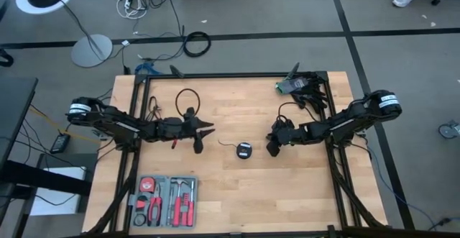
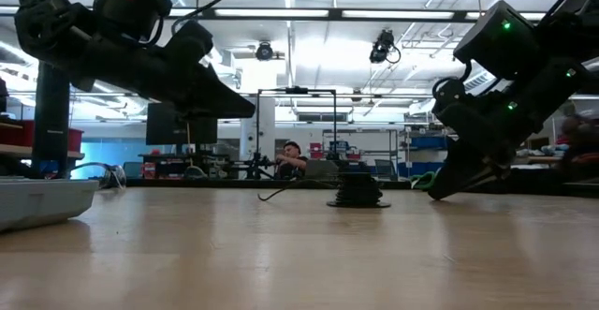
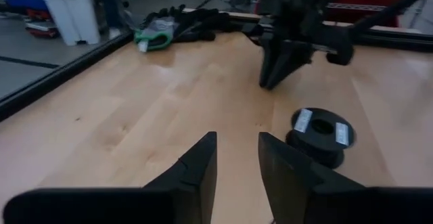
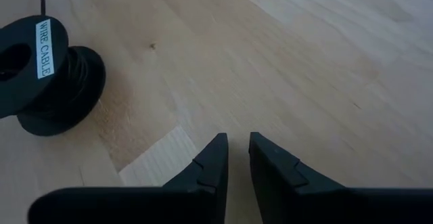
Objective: Coil cords
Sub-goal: Uncoil the black wire from the spool
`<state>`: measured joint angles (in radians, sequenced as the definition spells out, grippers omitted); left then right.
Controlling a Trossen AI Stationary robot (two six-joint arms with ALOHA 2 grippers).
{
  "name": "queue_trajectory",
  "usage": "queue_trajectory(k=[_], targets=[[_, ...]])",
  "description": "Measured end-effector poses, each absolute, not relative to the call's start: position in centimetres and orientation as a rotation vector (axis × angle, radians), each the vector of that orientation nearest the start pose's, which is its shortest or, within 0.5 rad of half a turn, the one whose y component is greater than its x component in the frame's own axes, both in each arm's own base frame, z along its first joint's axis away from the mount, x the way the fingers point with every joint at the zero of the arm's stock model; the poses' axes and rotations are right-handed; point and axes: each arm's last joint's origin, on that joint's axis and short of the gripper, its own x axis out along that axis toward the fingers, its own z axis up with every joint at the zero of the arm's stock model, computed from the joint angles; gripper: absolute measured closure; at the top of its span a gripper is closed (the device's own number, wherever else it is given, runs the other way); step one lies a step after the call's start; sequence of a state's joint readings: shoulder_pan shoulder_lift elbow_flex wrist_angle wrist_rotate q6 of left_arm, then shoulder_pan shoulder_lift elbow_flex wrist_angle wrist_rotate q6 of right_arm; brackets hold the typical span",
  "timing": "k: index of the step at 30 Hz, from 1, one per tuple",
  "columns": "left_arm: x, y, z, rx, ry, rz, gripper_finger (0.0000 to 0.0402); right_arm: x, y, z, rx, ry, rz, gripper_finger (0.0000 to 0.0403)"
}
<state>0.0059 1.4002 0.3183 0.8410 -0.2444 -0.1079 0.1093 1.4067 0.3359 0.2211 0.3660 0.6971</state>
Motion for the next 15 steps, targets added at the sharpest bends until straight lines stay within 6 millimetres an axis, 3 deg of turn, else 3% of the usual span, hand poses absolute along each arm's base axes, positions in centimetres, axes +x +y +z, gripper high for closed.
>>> queue_trajectory(k=[7,15], targets=[[23.66,0.67,15.26,-0.067,0.232,0.199,0.0233,20.95,1.26,10.66,0.434,0.704,-0.506,0.0343],[23.66,0.64,15.24,-0.087,0.232,0.196,0.0121,20.98,1.26,10.68,0.435,0.699,-0.505,0.0343]])
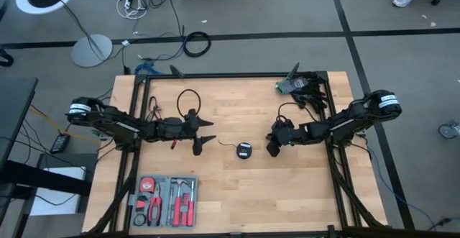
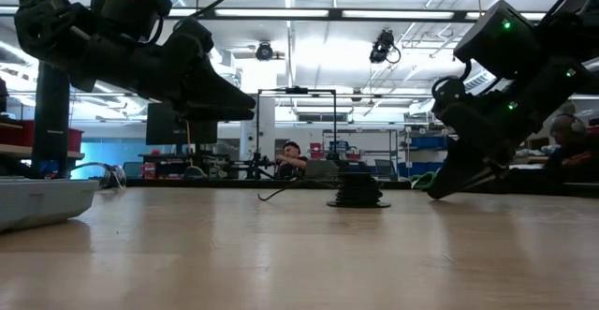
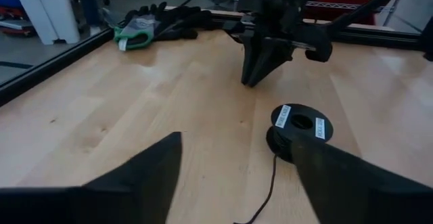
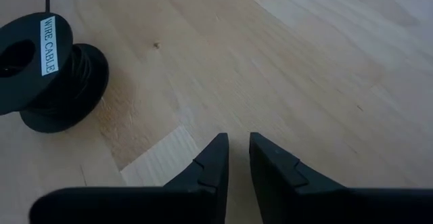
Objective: Coil cords
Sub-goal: Uncoil the black wire from the spool
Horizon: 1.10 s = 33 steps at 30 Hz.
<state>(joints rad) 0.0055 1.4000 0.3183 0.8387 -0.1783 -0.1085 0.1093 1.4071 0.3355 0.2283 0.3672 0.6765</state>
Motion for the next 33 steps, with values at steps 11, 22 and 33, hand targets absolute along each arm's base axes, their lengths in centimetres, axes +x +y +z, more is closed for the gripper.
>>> queue_trajectory(k=[11,22,33], targets=[[23.7,0.6,15.2,-0.087,0.234,0.196,0.0004,21.3,1.4,10.9,0.616,0.643,-0.506,0.0342],[23.7,0.6,15.2,-0.087,0.234,0.196,0.0006,22.1,1.6,11.8,0.689,0.542,-0.433,0.0341],[23.6,0.6,15.2,-0.087,0.235,0.197,0.0006,22.6,1.7,12.4,0.676,0.477,-0.394,0.0341]])
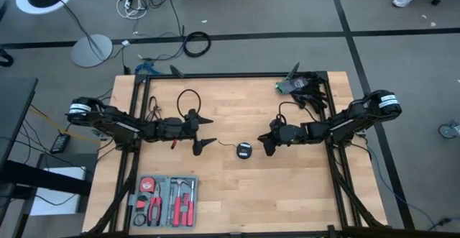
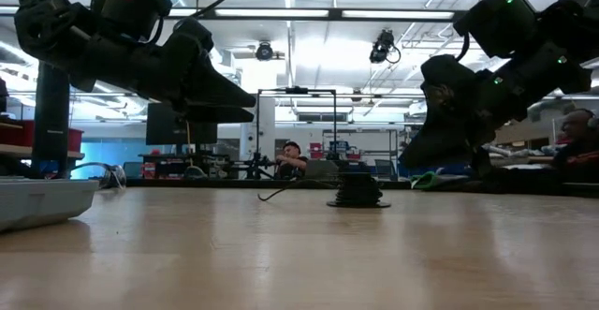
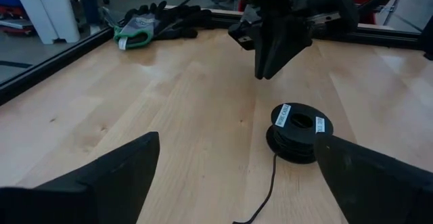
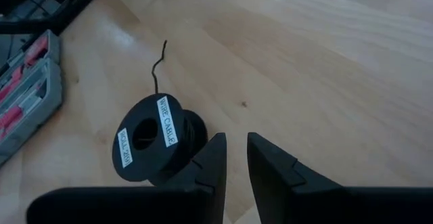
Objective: Coil cords
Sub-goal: Uncoil the black wire from the spool
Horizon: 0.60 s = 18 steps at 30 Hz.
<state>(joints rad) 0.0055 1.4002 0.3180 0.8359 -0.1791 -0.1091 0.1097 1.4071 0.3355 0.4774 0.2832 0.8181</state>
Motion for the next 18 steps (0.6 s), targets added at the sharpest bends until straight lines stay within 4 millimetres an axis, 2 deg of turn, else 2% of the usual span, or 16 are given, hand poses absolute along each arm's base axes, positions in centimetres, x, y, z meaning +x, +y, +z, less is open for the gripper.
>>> queue_trajectory(k=[10,18], targets=[[23.6,0.7,15.2,-0.086,0.234,0.203,0.0006,22.5,2.0,12.4,0.636,0.487,-0.372,0.0350],[23.6,0.8,15.3,-0.080,0.228,0.252,0.0006,23.7,3.2,13.9,0.535,0.471,-0.289,0.0392]])
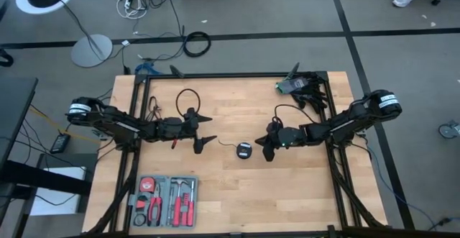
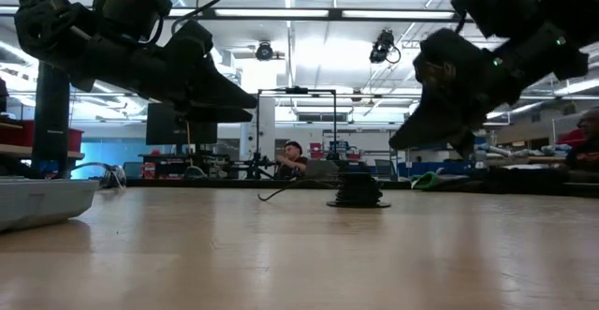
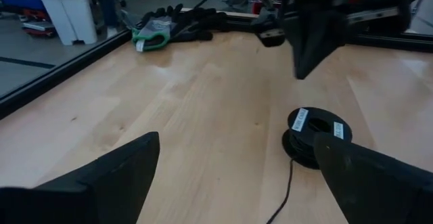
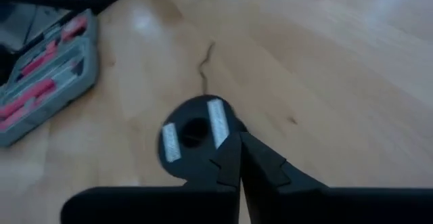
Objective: Coil cords
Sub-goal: Uncoil the black wire from the spool
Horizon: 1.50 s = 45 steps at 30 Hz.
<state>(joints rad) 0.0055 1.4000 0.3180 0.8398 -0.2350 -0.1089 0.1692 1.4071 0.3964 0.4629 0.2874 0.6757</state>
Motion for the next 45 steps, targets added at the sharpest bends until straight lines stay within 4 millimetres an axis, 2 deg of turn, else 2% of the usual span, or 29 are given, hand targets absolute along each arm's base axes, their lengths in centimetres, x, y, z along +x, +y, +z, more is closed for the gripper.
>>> queue_trajectory(k=[8,12,17,22,25,27,31,35,41,43,45], targets=[[23.6,0.8,15.2,-0.080,0.228,0.255,0.0007,25.6,4.7,16.3,0.398,0.636,-0.277,0.0401],[23.6,0.8,15.2,-0.080,0.228,0.255,0.0007,26.3,5.4,18.2,0.369,0.717,-0.290,0.0401],[23.6,0.8,15.3,-0.080,0.228,0.254,0.0007,27.3,6.7,20.5,0.358,0.694,-0.243,0.0402],[23.6,0.8,15.2,-0.080,0.228,0.254,0.0007,27.4,7.5,21.3,0.358,0.683,-0.204,0.0402],[23.6,0.8,15.2,-0.080,0.228,0.254,0.0007,27.6,7.8,20.9,0.379,0.707,-0.183,0.0402],[23.6,0.8,15.2,-0.080,0.228,0.254,0.0007,27.9,8.0,20.0,0.407,0.757,-0.156,0.0402],[23.6,0.8,15.3,-0.080,0.225,0.258,0.0007,29.4,8.3,16.7,0.452,0.866,-0.071,0.0403],[23.6,0.8,15.3,-0.080,0.225,0.258,0.0007,30.5,8.3,13.6,0.384,0.996,-0.055,0.0403],[23.6,0.8,15.2,-0.079,0.228,0.259,0.0007,32.4,7.9,13.1,0.313,1.033,-0.027,0.0403],[23.6,0.8,15.2,-0.079,0.229,0.259,0.0007,32.7,7.4,13.3,0.228,1.035,-0.124,0.0403],[23.6,0.8,15.3,-0.080,0.226,0.259,0.0007,32.1,6.5,13.5,0.115,1.080,-0.351,0.0403]])
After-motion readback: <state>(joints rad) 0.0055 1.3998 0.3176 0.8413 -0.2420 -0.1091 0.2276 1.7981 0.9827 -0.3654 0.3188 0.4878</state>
